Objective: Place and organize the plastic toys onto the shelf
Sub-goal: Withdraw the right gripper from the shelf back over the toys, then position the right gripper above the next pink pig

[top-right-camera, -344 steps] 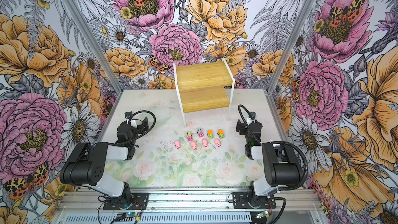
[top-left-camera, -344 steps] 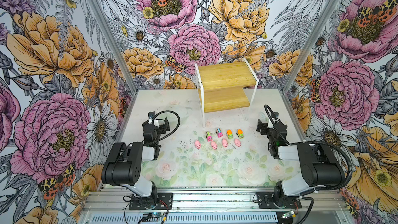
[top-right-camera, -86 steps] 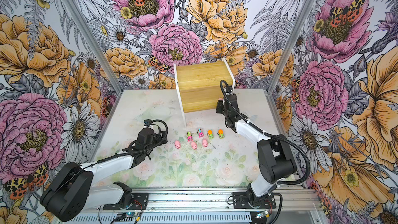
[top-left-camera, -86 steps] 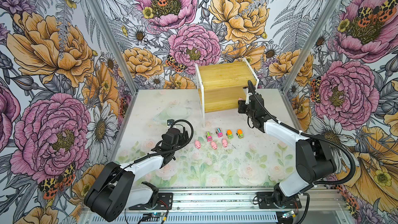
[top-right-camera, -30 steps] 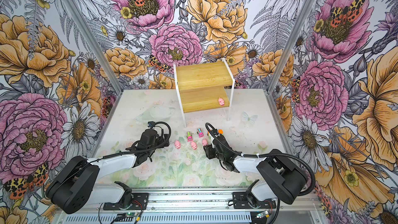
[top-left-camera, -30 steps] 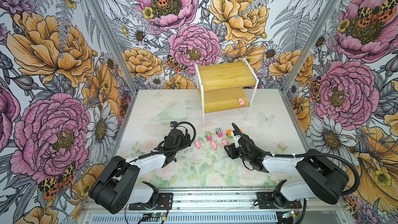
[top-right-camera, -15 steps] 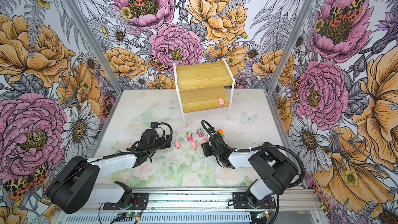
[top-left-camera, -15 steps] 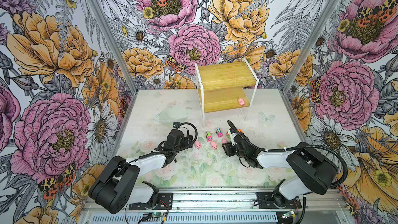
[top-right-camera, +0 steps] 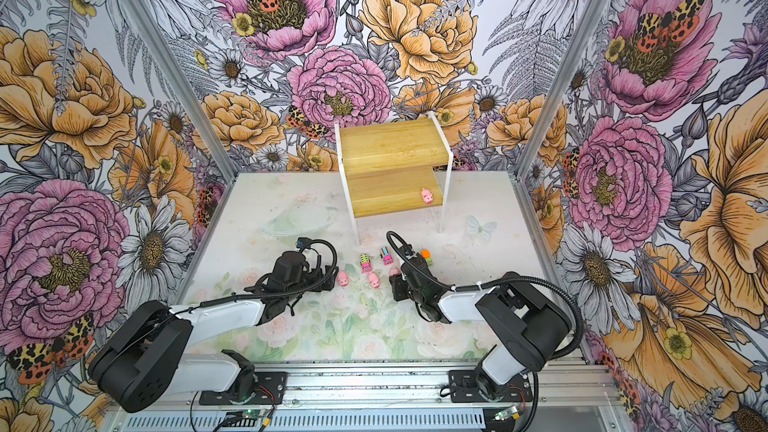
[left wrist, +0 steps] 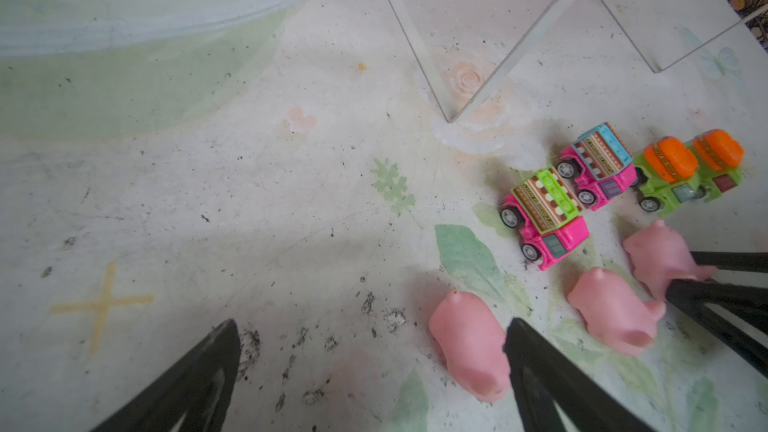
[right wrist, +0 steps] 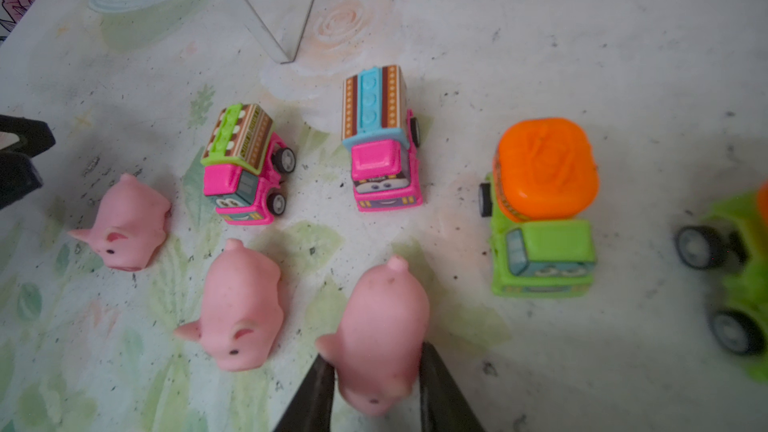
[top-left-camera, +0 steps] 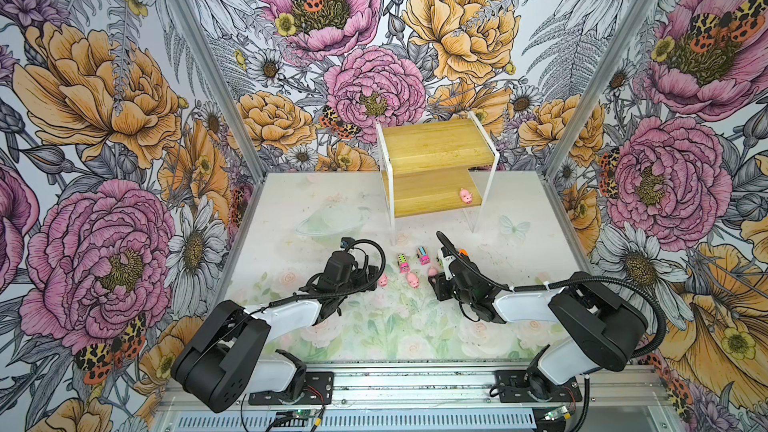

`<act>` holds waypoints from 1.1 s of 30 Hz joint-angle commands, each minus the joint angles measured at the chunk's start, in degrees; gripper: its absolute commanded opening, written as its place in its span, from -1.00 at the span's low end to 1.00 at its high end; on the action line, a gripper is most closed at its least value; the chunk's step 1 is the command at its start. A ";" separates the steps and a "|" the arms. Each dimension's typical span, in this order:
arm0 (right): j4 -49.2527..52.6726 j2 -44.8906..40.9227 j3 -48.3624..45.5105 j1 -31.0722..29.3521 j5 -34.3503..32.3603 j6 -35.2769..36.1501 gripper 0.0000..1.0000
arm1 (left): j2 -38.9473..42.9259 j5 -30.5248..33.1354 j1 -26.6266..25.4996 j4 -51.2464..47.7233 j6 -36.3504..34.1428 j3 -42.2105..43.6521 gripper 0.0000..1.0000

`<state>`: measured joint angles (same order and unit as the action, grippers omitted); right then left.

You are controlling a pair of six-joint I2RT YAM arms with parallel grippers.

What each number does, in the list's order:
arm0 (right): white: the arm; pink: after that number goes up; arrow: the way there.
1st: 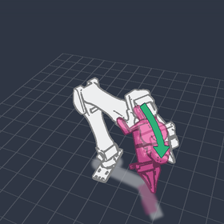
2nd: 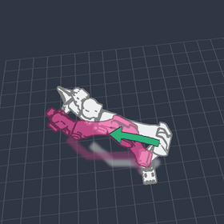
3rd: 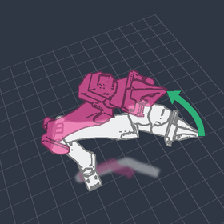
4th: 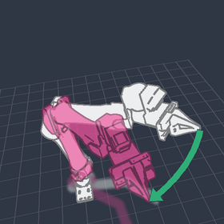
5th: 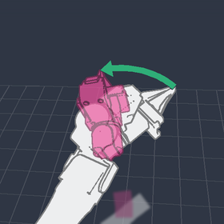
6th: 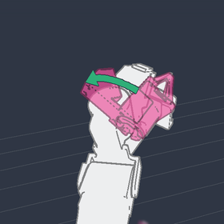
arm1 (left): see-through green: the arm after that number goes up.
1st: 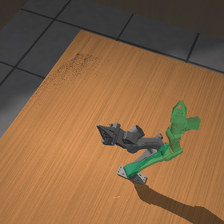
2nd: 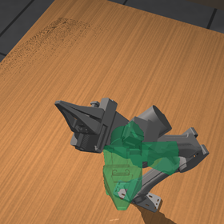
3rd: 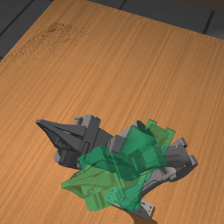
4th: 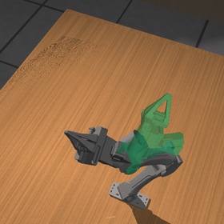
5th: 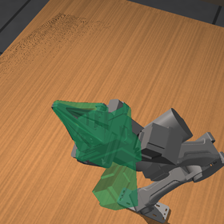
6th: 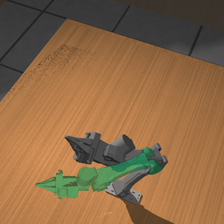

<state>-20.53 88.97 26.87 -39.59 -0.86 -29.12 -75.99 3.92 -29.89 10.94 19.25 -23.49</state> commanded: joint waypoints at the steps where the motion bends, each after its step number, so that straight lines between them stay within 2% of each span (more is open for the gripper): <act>1: -1.70 0.94 1.16 -0.52 -0.36 -0.05 -0.34 | -0.56 -1.24 -0.42 1.43 -1.13 0.55 0.97; 5: -1.75 1.23 1.29 -0.65 -0.83 -0.25 -0.36 | -0.74 -1.16 -0.43 1.28 -1.14 0.37 0.98; 9: -1.37 1.89 1.44 -0.62 -1.49 -0.66 -0.17 | -0.98 -1.11 -0.52 1.21 -1.14 0.28 0.98; 14: -0.81 2.17 1.99 -0.61 -3.03 -1.18 -0.10 | -1.18 -0.94 -0.50 1.06 -1.09 0.11 0.98; 23: 0.13 0.71 1.01 -0.59 -3.19 -0.99 -0.36 | -1.45 -0.41 -0.47 0.73 -1.05 -0.16 0.98; 33: 2.21 -1.91 1.14 0.04 0.92 1.98 -0.42 | -1.97 -0.08 -0.60 0.49 -0.97 -0.58 0.98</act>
<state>-19.25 88.92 27.70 -39.79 -1.65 -28.82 -77.38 3.77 -29.95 10.92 19.07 -23.51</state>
